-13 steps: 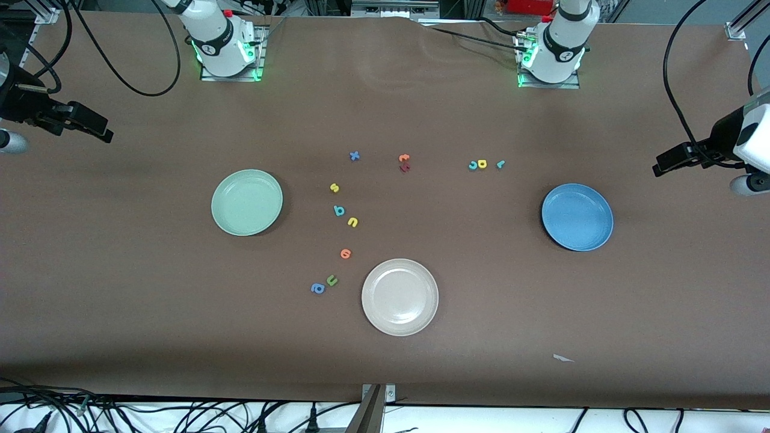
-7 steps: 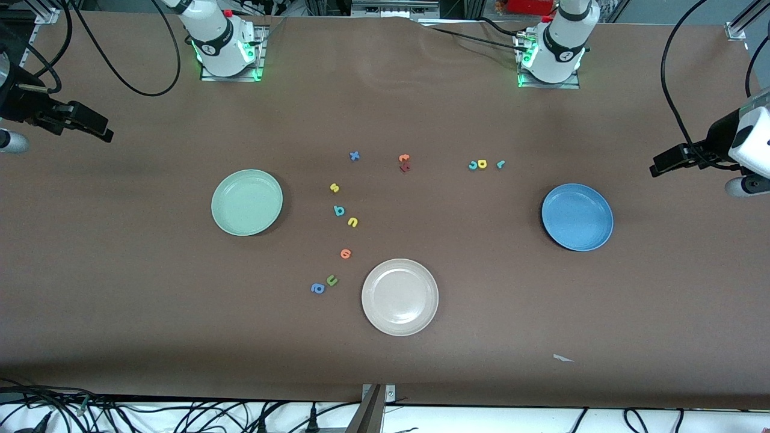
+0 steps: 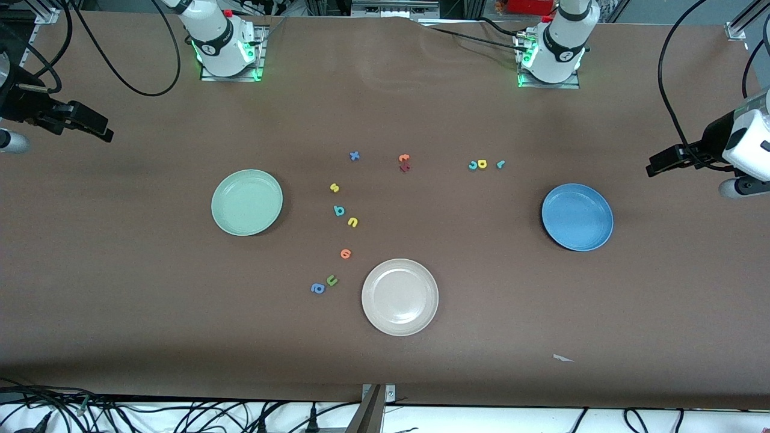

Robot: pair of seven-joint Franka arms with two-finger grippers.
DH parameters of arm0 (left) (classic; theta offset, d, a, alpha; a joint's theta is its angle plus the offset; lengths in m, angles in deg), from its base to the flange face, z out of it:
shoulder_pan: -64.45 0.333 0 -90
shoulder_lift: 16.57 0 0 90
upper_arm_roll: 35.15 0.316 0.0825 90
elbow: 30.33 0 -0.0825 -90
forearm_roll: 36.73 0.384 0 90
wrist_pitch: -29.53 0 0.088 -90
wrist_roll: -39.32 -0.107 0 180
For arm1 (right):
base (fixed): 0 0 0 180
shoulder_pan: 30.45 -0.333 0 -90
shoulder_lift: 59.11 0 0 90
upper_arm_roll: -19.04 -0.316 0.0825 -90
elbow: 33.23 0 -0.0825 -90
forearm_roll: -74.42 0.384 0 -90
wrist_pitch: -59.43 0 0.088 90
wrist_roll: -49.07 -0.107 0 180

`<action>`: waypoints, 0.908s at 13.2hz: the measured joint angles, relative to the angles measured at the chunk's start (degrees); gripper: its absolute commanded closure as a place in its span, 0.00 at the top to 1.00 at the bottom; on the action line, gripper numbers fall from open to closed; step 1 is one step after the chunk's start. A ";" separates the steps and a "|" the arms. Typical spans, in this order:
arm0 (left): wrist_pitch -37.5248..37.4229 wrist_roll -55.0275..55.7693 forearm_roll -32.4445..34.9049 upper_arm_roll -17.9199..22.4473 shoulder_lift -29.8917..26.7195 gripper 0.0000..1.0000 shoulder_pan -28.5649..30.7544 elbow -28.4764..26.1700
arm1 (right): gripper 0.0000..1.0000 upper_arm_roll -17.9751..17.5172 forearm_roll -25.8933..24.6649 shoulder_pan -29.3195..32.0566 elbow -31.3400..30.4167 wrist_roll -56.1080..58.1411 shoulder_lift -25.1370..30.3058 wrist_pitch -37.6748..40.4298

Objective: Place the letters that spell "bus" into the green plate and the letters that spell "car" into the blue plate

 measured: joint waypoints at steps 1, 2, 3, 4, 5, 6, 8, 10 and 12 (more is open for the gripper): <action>0.00 0.00 0.00 -0.05 0.00 1.00 -0.01 -0.22 | 1.00 0.00 0.00 0.00 0.00 0.00 0.00 0.00; 0.00 0.00 0.00 -0.08 0.00 1.00 -0.03 -0.47 | 1.00 0.00 0.00 0.00 0.00 0.00 0.00 0.00; -0.01 0.00 -0.01 -0.09 0.00 1.00 -0.05 -0.66 | 1.00 0.00 0.00 0.00 0.00 0.00 0.00 0.00; 0.00 0.00 -0.01 -0.09 0.00 1.00 -0.06 -0.78 | 1.00 0.00 0.00 0.00 0.00 0.00 0.00 0.00; -0.01 0.00 -0.01 -0.09 0.00 1.00 -0.06 -0.84 | 1.00 0.00 0.00 0.00 0.00 0.00 0.00 0.00; -0.01 0.00 -0.01 -0.09 0.00 1.00 -0.06 -0.87 | 1.00 0.00 0.00 0.00 0.00 0.00 0.00 0.01; -0.01 0.00 -0.01 -0.09 0.00 1.00 -0.07 -0.89 | 1.00 0.00 0.00 0.00 0.00 0.00 0.00 0.01; -0.01 0.00 -0.02 -0.09 0.00 1.00 -0.07 -0.90 | 1.00 0.00 0.00 0.00 0.00 0.00 0.00 0.01; -0.01 0.00 -0.02 -0.09 0.00 1.00 -0.09 -0.93 | 1.00 0.00 0.00 0.00 0.00 0.00 0.00 0.01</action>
